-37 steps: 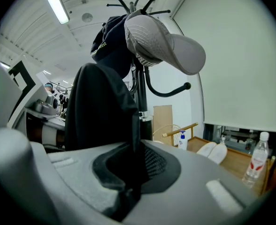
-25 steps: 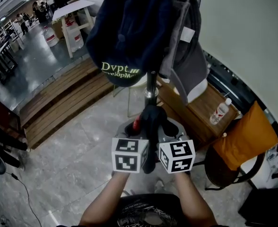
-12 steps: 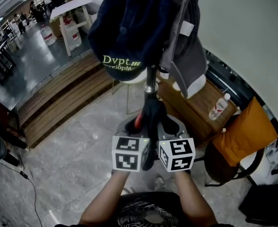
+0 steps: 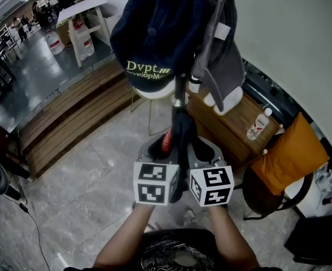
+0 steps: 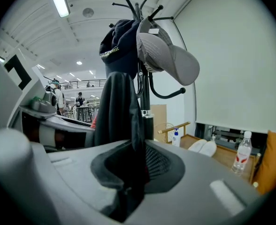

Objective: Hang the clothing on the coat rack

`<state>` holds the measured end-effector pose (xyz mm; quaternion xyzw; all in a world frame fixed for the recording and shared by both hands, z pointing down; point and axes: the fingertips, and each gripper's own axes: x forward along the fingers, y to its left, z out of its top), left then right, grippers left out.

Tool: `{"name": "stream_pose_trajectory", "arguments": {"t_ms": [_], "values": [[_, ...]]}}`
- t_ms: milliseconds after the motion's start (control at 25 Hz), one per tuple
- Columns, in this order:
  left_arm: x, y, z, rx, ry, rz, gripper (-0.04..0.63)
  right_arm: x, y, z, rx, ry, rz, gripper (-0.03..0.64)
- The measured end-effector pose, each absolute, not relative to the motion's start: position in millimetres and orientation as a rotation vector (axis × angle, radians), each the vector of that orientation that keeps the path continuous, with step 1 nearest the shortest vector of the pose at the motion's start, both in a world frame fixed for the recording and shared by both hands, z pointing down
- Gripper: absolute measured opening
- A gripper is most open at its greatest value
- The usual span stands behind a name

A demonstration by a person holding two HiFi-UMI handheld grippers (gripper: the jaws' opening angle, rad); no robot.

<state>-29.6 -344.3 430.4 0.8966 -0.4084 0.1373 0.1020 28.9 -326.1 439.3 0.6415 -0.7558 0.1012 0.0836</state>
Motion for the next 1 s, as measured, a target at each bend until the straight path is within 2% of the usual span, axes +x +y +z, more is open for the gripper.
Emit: {"name": "stream_pose_trajectory", "arguments": {"t_ms": [1000], "values": [[-48,-303,425,2.704,-1.09,0.383,0.106,10,-285,427,2.001,-2.21,0.308,0.049]]}}
